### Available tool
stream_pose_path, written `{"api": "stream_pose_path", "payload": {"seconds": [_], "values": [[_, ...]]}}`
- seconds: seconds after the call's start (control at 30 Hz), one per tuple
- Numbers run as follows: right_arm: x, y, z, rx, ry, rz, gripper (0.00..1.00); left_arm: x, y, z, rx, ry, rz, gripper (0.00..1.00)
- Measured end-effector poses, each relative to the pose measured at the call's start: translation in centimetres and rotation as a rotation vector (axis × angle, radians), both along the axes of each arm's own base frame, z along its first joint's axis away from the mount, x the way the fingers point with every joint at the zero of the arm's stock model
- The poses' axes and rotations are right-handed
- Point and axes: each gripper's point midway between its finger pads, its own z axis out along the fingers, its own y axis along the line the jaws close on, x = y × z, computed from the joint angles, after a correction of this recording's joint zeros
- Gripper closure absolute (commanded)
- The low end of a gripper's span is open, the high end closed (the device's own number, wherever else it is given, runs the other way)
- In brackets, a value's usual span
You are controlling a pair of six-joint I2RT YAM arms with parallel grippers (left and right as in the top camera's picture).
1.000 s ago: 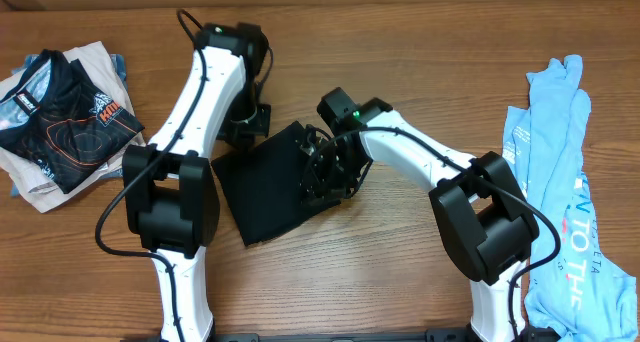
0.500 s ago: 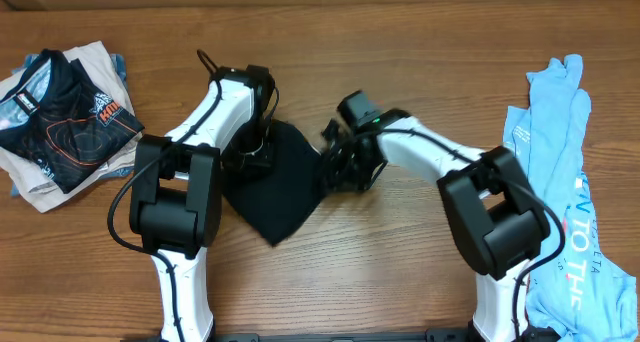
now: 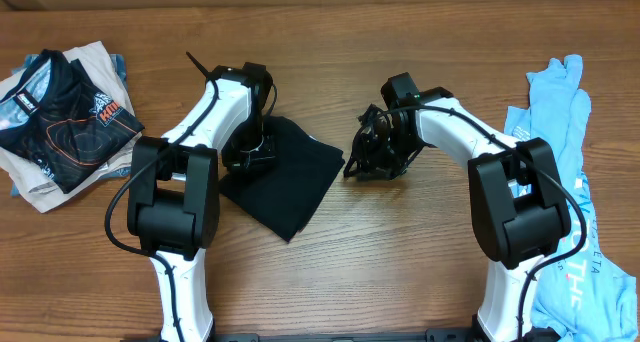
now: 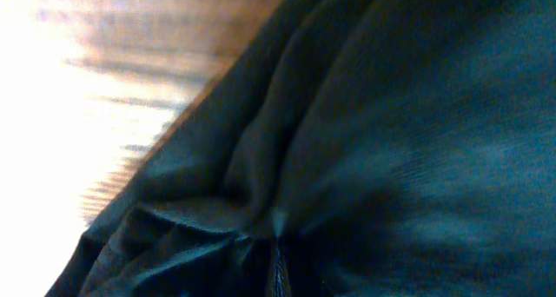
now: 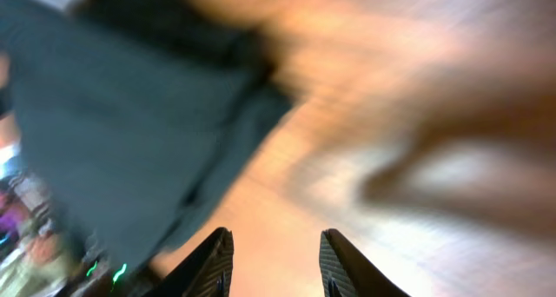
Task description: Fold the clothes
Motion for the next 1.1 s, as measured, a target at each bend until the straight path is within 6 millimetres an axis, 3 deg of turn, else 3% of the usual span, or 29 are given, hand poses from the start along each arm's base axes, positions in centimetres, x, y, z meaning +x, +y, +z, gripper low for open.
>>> {"api": "stream_pose_path", "payload": {"seconds": [0.27, 0.37, 0.5, 0.63, 0.8, 1.1], "values": [[-3.0, 5.4, 7.6, 0.352, -0.032, 0.162, 0.63, 1.0, -0.5, 0.4, -0.018, -0.032, 0.013, 0.93], [-3.8, 7.1, 9.0, 0.427, -0.052, 0.21, 0.63, 1.0, -0.5, 0.4, -0.018, -0.032, 0.013, 0.93], [-5.4, 9.7, 9.4, 0.482, -0.087, 0.296, 0.63, 1.0, -0.5, 0.4, -0.018, -0.033, 0.013, 0.93], [-8.6, 12.7, 8.9, 0.512, -0.086, 0.401, 0.63, 1.0, -0.5, 0.4, -0.018, -0.033, 0.013, 0.92], [-10.3, 14.9, 7.5, 0.51, -0.067, 0.449, 0.63, 1.0, -0.5, 0.4, -0.018, -0.033, 0.013, 0.92], [-10.0, 14.4, 1.5, 0.315, 0.009, 0.388, 0.64, 1.0, -0.4, 0.4, -0.017, -0.035, 0.013, 0.92]]}}
